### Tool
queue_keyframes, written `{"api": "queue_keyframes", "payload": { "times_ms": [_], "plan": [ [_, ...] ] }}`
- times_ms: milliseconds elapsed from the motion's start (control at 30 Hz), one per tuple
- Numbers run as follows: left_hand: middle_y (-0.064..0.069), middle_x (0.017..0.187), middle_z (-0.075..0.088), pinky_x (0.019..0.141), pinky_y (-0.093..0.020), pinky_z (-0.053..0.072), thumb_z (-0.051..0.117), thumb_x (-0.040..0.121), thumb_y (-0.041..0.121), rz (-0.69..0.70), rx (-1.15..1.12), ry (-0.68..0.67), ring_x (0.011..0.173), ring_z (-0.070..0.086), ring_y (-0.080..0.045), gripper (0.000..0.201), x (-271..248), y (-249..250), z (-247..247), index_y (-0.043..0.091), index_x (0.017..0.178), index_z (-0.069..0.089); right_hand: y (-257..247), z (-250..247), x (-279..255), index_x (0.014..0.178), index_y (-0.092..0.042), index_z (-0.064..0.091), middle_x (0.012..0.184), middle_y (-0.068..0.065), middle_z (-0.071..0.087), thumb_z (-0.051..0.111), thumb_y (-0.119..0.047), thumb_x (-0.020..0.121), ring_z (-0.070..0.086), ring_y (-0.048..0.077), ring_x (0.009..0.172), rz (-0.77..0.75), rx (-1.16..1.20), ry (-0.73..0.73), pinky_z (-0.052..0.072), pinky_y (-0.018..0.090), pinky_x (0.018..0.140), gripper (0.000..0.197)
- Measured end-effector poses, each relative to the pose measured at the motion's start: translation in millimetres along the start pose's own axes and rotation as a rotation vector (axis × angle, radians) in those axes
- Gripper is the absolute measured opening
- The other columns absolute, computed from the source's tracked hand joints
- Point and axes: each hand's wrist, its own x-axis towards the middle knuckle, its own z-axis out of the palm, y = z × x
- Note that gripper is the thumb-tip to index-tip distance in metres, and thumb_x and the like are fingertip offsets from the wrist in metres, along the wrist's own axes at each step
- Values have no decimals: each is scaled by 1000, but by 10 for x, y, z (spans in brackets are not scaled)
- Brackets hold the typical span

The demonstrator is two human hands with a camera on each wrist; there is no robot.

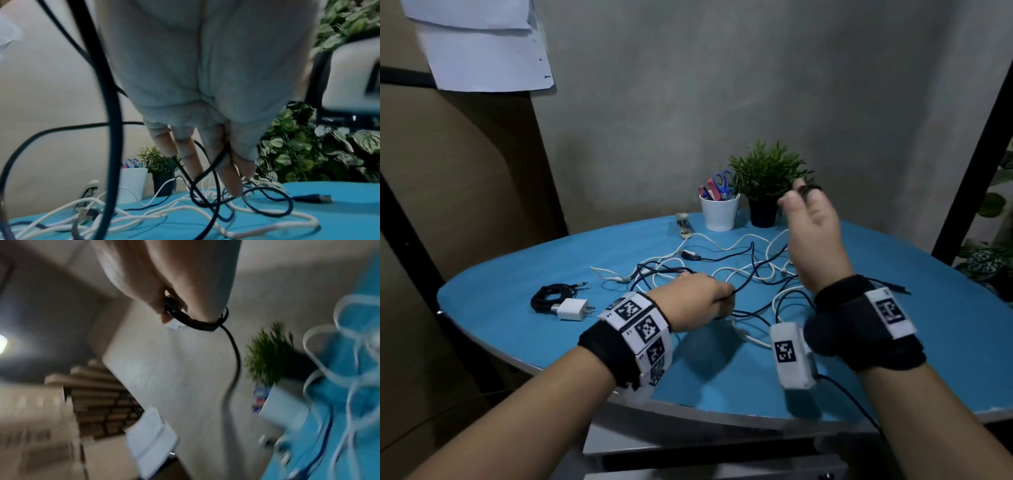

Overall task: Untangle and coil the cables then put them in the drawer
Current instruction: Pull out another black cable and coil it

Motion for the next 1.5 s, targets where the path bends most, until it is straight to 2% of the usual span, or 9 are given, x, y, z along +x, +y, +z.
{"api": "queue_keyframes", "payload": {
  "times_ms": [100, 233, 400, 767, 867, 1033, 1167, 1333, 1500],
  "plan": [
    [4, 88, 67, 77, -32, 46, 44, 95, 26, -6, -77, 188, 85, 59, -20, 14, -21, -47, -146, 23, 92, 57, 120, 1, -27, 95, -8, 46, 95, 5, 60, 41, -24, 99, 53, 22, 91, -74, -465, -189, 41, 35, 77, 17],
    [13, 76, 61, 59, -18, 40, 43, 97, 21, -117, -283, 435, 64, 56, -6, 13, 20, -89, -321, 24, 88, 52, 132, 8, -84, 89, -5, 44, 79, 9, 64, 37, -29, 99, 57, 22, 75, 24, -552, -414, 43, 36, 72, 26],
    [-5, 89, 61, 76, -32, 46, 45, 95, 15, -130, -323, 684, 82, 57, -19, 13, 117, -144, -452, 13, 92, 58, 99, 58, -186, 74, -4, 53, 61, 6, 49, 48, -42, 94, 43, 13, 55, -40, -570, -561, 32, 23, 52, 44],
    [-3, 87, 60, 77, -37, 49, 35, 95, 10, -241, -305, 230, 87, 64, -25, 19, 170, -189, -176, 14, 85, 51, -16, 59, -79, 69, -13, 42, 38, -4, 38, 32, -28, 102, 33, 13, 39, 276, 400, -226, 40, 27, 58, 37],
    [-4, 96, 63, 80, -38, 52, 45, 95, 16, -234, -329, 167, 86, 64, -23, 9, 169, -210, -140, 20, 90, 52, -64, -3, -28, 70, -14, 41, 73, 11, 70, 31, -27, 102, 56, 14, 48, 260, 614, -134, 48, 22, 55, 36],
    [2, 79, 60, 67, -32, 57, 47, 96, 20, -285, -408, 193, 58, 64, -17, 12, 129, -258, -161, 22, 96, 59, -83, -92, 33, 72, -13, 42, 113, 16, 65, 31, -25, 102, 71, 25, 88, 215, 765, -25, 53, 26, 85, 34],
    [-1, 77, 66, 56, -25, 48, 41, 95, 21, -428, -363, 412, 45, 61, -14, 20, 119, -357, -345, 17, 90, 60, -23, -134, 22, 74, -15, 41, 116, 8, 63, 31, -24, 103, 71, 21, 90, 228, 659, 34, 51, 20, 78, 31],
    [-10, 64, 59, 32, -17, 37, 26, 97, 10, -551, -896, 865, 30, 53, -7, 18, 183, -639, -633, 6, 93, 42, 85, -215, 38, 77, -17, 38, 95, -1, 54, 31, -21, 102, 71, 14, 79, 288, 556, 129, 47, 16, 73, 26],
    [-10, 75, 61, 47, -22, 53, 27, 100, 13, -456, -1112, 1133, 50, 66, -11, 18, 169, -790, -780, 14, 87, 38, 145, -197, 35, 76, -15, 41, 92, -5, 51, 30, -21, 103, 67, 16, 87, 301, 517, 189, 46, 22, 89, 29]
  ]
}}
